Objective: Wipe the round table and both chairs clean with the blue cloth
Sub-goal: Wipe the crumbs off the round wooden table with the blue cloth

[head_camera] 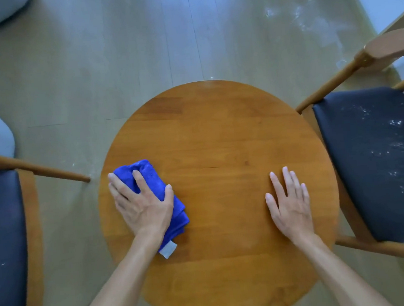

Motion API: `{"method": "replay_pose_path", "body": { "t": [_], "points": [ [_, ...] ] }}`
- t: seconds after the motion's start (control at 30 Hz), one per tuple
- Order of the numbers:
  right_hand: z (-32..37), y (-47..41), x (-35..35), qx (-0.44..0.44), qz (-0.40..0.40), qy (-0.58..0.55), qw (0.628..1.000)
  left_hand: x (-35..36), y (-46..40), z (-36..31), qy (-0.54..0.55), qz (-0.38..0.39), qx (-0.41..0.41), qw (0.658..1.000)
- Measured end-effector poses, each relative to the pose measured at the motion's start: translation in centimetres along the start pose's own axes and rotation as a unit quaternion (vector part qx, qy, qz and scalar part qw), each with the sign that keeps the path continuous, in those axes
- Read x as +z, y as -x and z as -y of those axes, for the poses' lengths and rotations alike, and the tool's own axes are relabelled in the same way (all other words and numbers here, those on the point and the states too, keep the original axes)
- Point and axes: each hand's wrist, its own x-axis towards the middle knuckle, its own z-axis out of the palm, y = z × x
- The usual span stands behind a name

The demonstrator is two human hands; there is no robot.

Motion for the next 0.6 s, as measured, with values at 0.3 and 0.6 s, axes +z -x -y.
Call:
{"method": "replay_pose_path", "body": {
  "t": [0.3,0.6],
  "points": [
    [-1.6,-0.1,2.0,-0.020,-0.060,-0.014,0.998,5.3,8.5,-9.5,-0.074,-0.003,0.253,0.965],
    [-2.2,-0.3,2.9,-0.041,-0.109,-0.033,0.993,2.4,2.4,-3.3,-0.069,-0.047,0.270,0.959]
  ]
}}
